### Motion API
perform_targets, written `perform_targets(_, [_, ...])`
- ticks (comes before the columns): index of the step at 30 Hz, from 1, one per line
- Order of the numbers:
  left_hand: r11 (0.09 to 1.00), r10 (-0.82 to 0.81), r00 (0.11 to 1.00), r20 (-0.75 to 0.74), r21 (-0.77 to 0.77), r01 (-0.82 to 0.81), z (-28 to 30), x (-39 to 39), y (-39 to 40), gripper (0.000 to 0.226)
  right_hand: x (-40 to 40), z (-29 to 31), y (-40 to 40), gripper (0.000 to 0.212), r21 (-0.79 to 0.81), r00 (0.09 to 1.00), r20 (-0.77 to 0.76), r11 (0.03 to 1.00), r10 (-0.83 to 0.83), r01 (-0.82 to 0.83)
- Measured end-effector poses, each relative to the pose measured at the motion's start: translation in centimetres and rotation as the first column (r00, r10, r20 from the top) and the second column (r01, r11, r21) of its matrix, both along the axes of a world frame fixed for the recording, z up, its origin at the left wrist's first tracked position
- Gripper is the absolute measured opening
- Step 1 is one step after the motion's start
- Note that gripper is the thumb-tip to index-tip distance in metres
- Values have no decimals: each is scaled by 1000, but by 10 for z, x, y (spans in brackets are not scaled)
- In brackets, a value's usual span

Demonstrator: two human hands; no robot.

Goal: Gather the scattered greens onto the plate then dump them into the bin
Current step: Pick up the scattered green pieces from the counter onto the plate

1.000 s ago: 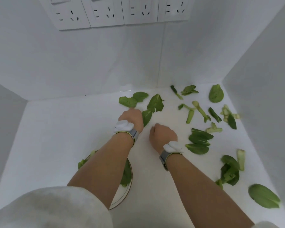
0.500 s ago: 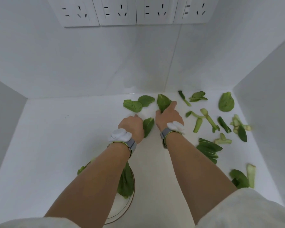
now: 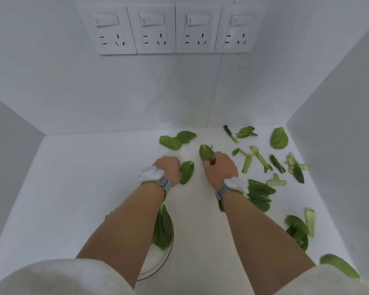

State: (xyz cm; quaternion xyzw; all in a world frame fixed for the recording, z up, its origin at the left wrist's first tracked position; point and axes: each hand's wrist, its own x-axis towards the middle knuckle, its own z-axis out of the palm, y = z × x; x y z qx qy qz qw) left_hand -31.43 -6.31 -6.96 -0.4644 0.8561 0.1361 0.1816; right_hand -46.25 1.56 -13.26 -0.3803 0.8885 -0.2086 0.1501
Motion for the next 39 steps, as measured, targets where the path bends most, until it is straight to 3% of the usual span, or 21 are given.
perform_targets(4, [996,70,992,-104,65,-64,9,11,9,29,4,15,2,21,-252,999,-41,968,-16,5])
perform_targets(7, [986,153,939,-308,108,-125,14,23,12,24,9,28,2,20,-272,983,183,959,-28,78])
perform_targets(10, [958,284,836,-470,171,-230,20,42,17,12,21,43,11,31,-307,924,381,939,-29,156])
perform_targets(13, [917,398,697,-596,272,-291,25,58,20,6,32,51,19,27,-366,860,510,909,19,197])
perform_targets(15, [880,475,607,-637,359,-311,30,75,29,13,46,57,28,25,-393,798,597,897,79,205])
perform_targets(18, [842,538,561,-629,432,-323,30,96,40,21,63,61,36,20,-424,737,661,880,140,213])
perform_targets(23, [775,632,443,-636,533,-340,24,133,66,21,98,69,46,21,-413,712,664,906,231,92])
perform_targets(27, [742,670,371,-643,568,-357,16,162,84,22,130,67,55,21,-352,776,538,924,328,-147])
perform_targets(31, [704,704,316,-636,566,-429,7,195,98,22,162,61,61,24,-318,742,498,890,449,-326])
perform_targets(35, [705,692,362,-624,480,-521,-1,222,109,24,181,59,60,17,-311,719,476,861,507,-401])
perform_targets(39, [724,682,486,-546,413,-553,-8,238,120,24,180,46,56,6,-317,767,288,813,573,-489])
